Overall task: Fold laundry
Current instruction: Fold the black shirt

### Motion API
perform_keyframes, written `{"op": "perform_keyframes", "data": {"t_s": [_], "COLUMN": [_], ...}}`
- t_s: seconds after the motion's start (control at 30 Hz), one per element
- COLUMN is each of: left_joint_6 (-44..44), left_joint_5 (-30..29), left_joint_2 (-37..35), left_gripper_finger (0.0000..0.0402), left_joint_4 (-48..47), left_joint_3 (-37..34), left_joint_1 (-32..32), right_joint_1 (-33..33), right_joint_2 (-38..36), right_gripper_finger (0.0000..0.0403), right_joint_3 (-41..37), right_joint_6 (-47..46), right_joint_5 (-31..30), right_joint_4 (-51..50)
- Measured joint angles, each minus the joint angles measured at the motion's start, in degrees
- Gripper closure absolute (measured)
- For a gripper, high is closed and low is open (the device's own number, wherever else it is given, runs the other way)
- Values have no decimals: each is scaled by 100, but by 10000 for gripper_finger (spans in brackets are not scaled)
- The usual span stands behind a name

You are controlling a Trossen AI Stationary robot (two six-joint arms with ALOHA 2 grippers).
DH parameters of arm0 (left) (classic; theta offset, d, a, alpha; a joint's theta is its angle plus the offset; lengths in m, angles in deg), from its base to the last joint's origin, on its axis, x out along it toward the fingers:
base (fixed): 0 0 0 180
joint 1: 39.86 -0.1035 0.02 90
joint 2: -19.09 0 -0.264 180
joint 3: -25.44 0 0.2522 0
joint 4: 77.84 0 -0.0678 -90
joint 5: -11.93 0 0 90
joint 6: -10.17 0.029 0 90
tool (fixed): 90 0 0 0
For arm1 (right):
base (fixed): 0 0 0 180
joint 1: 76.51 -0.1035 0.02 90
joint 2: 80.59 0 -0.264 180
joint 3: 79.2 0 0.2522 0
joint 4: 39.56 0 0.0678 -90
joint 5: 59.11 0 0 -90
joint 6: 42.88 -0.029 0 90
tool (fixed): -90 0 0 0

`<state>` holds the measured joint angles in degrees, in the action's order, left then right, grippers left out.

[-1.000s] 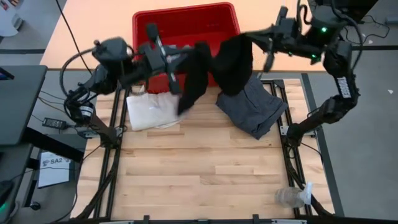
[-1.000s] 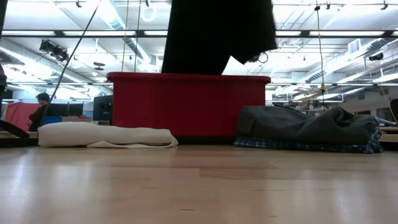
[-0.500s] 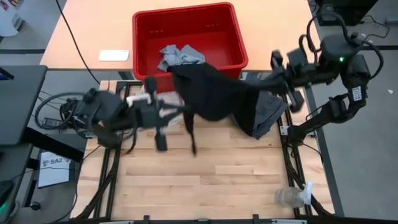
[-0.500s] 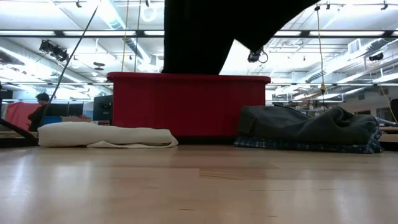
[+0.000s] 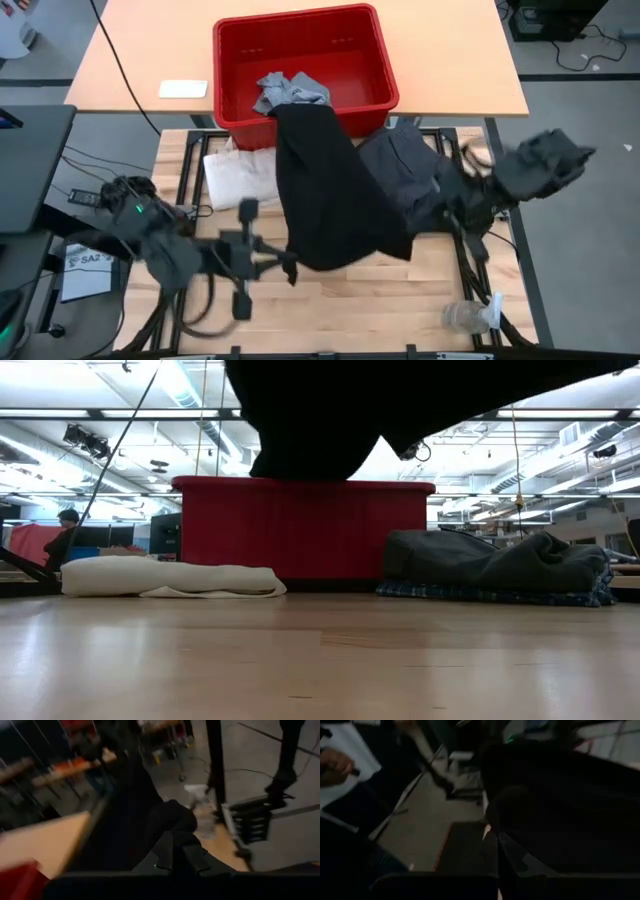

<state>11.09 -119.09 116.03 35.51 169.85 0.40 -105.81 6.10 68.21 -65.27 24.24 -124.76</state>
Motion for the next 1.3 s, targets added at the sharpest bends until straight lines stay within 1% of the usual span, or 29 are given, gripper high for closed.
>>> {"op": "perform_keyframes", "data": {"t_s": [0.17, 0.3, 0.43, 0.57, 0.67, 0.77, 0.83, 0.9, 0.97, 1.0, 1.07, 1.13, 1.17, 1.2, 1.3], "left_joint_6": [-968, -1589, -1847, -1952, -1699, -1096, -572, -90, 248, 361, 404, 51, -331, -814, -2526], "left_joint_5": [12, 14, 21, 19, 20, 33, -14, -253, -708, -1051, -1925, -2762, -3035, -3171, -3189], "left_joint_2": [494, 755, 988, 1044, 1065, 1078, 1039, 979, 905, 853, 754, 644, 600, 550, 426], "left_gripper_finger": [393, 394, 395, 395, 396, 396, 396, 396, 395, 394, 392, 392, 392, 393, 395], "left_joint_4": [-17, 367, 757, 1295, 1747, 2369, 2772, 3000, 3033, 2964, 2570, 1769, 1235, 649, -1362], "left_joint_3": [-9, -6, -6, -6, -4, -7, -7, -4, -4, -4, -3, 3, 4, 4, 4], "left_joint_1": [367, 630, 856, 1019, 1145, 1214, 1259, 1278, 1283, 1282, 1273, 1217, 1153, 1053, 699], "right_joint_1": [-916, -1652, -2240, -2614, -2789, -2874, -2891, -2889, -2855, -2804, -2624, -2301, -2085, -1844, -1007], "right_joint_2": [195, 328, 500, 653, 721, 698, 618, 505, 370, 301, 177, 102, 99, 103, 143], "right_gripper_finger": [403, 403, 403, 403, 403, 403, 403, 403, 403, 403, 403, 403, 403, 403, 403], "right_joint_3": [-2, -2, -2, -2, -2, -2, -2, -2, -2, 0, 7, 9, 11, 11, -54], "right_joint_6": [-484, -843, -1164, -1480, -1559, -1493, -1326, -1095, -854, -732, -615, -607, -615, -632, -496], "right_joint_5": [-357, -701, -1003, -1238, -1401, -1609, -1866, -2280, -2752, -2957, -3259, -3290, -3287, -3269, -3086], "right_joint_4": [-241, -236, -236, -210, -28, 251, 386, 442, 394, 294, -18, -488, -773, -1056, -1687]}}
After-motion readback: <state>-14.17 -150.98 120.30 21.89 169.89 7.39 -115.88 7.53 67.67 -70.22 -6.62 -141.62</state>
